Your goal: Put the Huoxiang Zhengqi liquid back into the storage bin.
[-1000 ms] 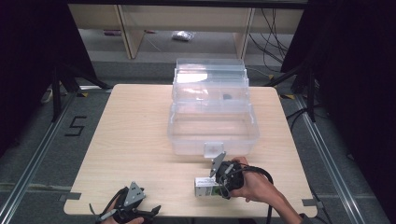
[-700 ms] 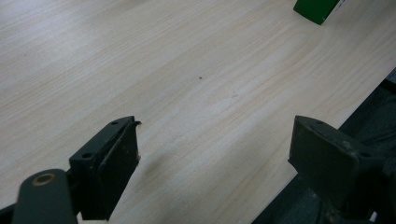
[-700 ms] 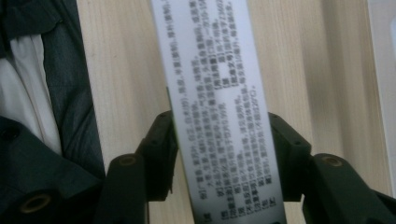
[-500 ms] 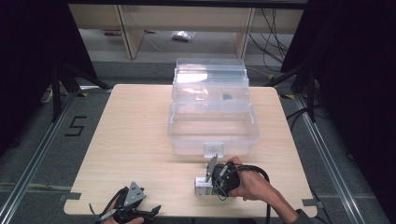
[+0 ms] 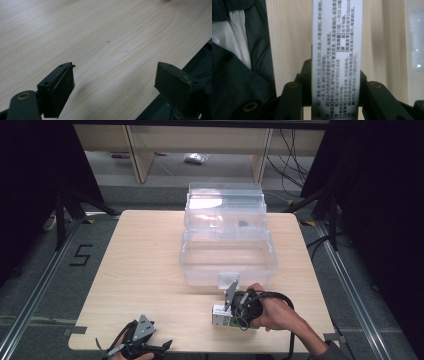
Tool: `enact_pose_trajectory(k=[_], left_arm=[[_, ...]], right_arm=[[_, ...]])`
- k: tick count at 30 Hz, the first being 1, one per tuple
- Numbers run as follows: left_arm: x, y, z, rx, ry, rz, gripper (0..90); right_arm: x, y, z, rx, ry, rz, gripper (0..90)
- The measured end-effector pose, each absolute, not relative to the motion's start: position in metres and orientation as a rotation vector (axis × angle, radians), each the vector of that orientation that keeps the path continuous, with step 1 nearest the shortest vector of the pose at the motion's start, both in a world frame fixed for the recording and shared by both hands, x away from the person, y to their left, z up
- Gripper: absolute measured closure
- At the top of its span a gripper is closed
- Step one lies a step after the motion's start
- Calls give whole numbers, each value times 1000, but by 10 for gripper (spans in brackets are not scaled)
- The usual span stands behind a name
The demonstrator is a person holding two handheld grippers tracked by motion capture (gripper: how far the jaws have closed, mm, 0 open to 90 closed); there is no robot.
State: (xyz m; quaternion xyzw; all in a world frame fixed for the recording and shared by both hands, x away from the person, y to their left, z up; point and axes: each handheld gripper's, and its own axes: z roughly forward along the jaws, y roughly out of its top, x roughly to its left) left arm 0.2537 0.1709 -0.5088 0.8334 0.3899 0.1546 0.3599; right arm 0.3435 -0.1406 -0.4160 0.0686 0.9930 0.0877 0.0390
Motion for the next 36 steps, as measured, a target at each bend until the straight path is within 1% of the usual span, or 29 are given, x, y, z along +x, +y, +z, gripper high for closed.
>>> enact_pose_trajectory(k=[2,3,7,9,11,12,15,18,19,21,22,28,30,32,36], left_arm=[[254,172,-508,2150,1001,399,152],[254,172,-508,2150,1002,398,152],[254,171,-509,2149,1005,399,152],[253,171,-509,2142,1006,388,152],[253,171,-509,2143,1005,387,152],[253,171,-508,2144,1007,386,152],[253,171,-509,2144,1005,386,152],[253,171,-508,2141,1010,385,152],[254,171,-509,2147,1010,396,152],[253,172,-508,2151,1003,385,152],[253,171,-508,2143,1008,385,152],[254,172,-508,2145,1009,390,152],[254,172,-508,2145,1010,394,152],[253,172,-508,2151,1003,385,152],[253,171,-508,2146,1004,384,152]], right_arm=[[344,-141,-414,213,3042,278,646],[347,-142,-411,162,3030,269,646],[347,-144,-403,225,3036,268,646],[352,-146,-400,148,3034,293,646],[349,-147,-397,257,3042,297,646],[353,-147,-395,192,3044,291,646],[357,-149,-390,193,3033,295,646],[359,-151,-382,270,3033,307,646],[363,-152,-379,225,3030,309,645],[364,-154,-373,257,3024,314,646],[367,-155,-371,214,3021,319,646],[374,-160,-358,213,3012,318,646],[374,-161,-354,280,3007,310,645],[378,-161,-351,237,3006,318,646],[378,-161,-341,297,3013,320,646]])
